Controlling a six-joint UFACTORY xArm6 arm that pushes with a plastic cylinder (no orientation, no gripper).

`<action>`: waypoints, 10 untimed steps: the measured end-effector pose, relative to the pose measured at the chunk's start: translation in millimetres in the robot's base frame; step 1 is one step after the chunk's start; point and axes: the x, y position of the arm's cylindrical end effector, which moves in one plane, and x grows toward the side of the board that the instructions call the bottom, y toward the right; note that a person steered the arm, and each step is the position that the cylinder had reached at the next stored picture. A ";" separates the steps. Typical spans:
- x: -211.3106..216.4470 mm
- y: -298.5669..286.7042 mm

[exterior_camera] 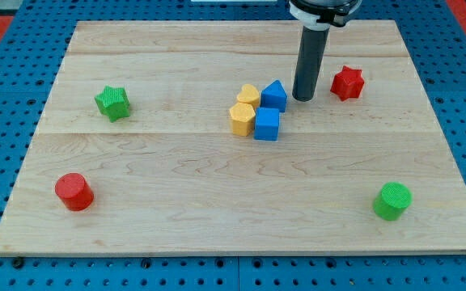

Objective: Push the yellow blocks along with the blue blocks slightly to the left

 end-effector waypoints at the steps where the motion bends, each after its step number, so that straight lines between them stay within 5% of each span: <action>1: 0.1 -19.6; 3: 0.1 -60.9; 5: 5.8 21.9; 6: 14.5 19.4; 7: 49.3 -3.7; 10: 50.4 -46.1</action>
